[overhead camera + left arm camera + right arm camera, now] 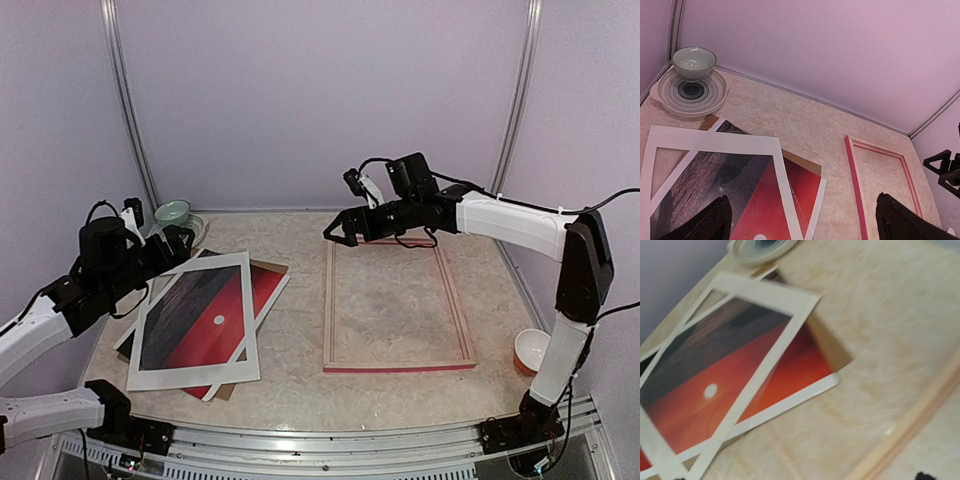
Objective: Put the photo into the frame
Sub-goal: Pick up the glass panel from the mat board.
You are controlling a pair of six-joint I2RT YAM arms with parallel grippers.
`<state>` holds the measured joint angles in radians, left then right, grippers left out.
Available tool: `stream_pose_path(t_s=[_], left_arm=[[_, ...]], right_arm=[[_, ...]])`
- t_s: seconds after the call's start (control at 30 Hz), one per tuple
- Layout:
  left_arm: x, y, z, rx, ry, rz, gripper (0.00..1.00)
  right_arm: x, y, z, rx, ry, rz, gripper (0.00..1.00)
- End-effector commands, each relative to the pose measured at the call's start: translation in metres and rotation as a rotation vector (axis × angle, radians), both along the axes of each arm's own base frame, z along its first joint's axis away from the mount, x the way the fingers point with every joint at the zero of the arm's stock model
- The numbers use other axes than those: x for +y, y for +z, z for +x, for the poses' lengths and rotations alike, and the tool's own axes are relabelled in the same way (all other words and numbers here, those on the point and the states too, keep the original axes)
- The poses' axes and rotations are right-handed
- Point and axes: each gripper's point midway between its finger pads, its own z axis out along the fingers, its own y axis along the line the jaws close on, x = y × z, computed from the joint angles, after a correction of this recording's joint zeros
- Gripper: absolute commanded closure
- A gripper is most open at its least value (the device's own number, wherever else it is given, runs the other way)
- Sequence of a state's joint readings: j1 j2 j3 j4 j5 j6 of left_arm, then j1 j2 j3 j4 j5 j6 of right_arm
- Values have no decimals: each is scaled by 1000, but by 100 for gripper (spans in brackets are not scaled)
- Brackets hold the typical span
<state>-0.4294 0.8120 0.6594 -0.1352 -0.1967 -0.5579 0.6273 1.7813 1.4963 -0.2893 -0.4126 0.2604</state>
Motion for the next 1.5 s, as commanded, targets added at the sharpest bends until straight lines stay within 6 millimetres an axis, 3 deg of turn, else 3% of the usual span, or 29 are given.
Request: stream_pose_path(t_s=[0.0, 0.23, 0.43, 0.87, 1.47], left_arm=[[-3, -25, 1, 57, 35, 10, 1], [-19, -58, 3, 116, 2, -19, 1], [-27, -89, 0, 178, -11, -29, 1], [-47, -137, -2, 254, -58, -49, 1], [-51, -181, -10, 322, -84, -34, 1]], right_arm=[[36, -13, -20, 102, 74, 6, 1], [88, -48, -50, 225, 202, 30, 1], [109, -78, -63, 288, 247, 13, 1], [134, -120, -82, 395, 311, -22, 1], [151, -146, -86, 481, 309, -23, 1]])
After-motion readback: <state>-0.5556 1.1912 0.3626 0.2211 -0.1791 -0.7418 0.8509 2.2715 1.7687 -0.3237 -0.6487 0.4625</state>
